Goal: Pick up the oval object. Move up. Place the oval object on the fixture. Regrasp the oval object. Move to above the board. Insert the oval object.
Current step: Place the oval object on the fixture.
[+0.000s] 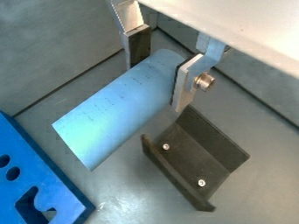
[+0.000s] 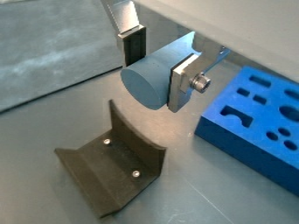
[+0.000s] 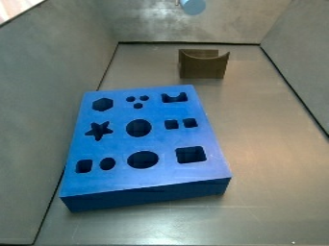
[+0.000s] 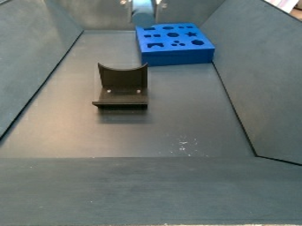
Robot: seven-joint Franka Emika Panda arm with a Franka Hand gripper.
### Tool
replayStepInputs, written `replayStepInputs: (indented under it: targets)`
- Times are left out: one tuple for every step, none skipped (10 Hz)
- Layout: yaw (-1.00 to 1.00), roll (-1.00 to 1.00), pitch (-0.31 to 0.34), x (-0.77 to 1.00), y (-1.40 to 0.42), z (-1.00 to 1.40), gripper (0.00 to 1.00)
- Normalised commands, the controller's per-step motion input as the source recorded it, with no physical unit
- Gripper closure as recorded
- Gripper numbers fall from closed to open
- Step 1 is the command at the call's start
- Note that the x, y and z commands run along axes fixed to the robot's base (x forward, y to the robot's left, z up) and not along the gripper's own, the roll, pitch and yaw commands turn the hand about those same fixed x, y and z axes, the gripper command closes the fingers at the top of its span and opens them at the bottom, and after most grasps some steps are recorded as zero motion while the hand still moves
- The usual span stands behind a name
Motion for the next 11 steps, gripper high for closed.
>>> replayStepInputs:
  targets:
    - [-0.05, -1.0, 0.381, 0.78, 0.66, -0.08, 1.0]
    - [-0.09, -1.0, 0.373, 0.67, 0.48, -0.06, 1.0]
    - [-0.14, -0.91, 0.339, 0.54, 0.25, -0.02, 1.0]
    - [-0.16, -0.73, 0.272, 0.44, 0.1, -0.01, 1.0]
    - [-0.16, -0.59, 0.223, 0.38, 0.06, -0.01, 1.0]
    - [-0.16, -0.34, 0.149, 0.24, 0.06, -0.01, 1.0]
    - [-0.24, -1.0, -0.009, 0.13, 0.07, -1.0, 1.0]
    - [-0.24, -1.0, -0.043, 0.1, 0.07, -1.0, 1.0]
    - [-0.24, -1.0, -0.06, 0.1, 0.08, -1.0, 1.0]
    - [-0.22, -1.0, -0.058, 0.12, 0.08, -1.0, 1.0]
    - [-0.21, -1.0, -0.055, 0.13, 0.09, -1.0, 1.0]
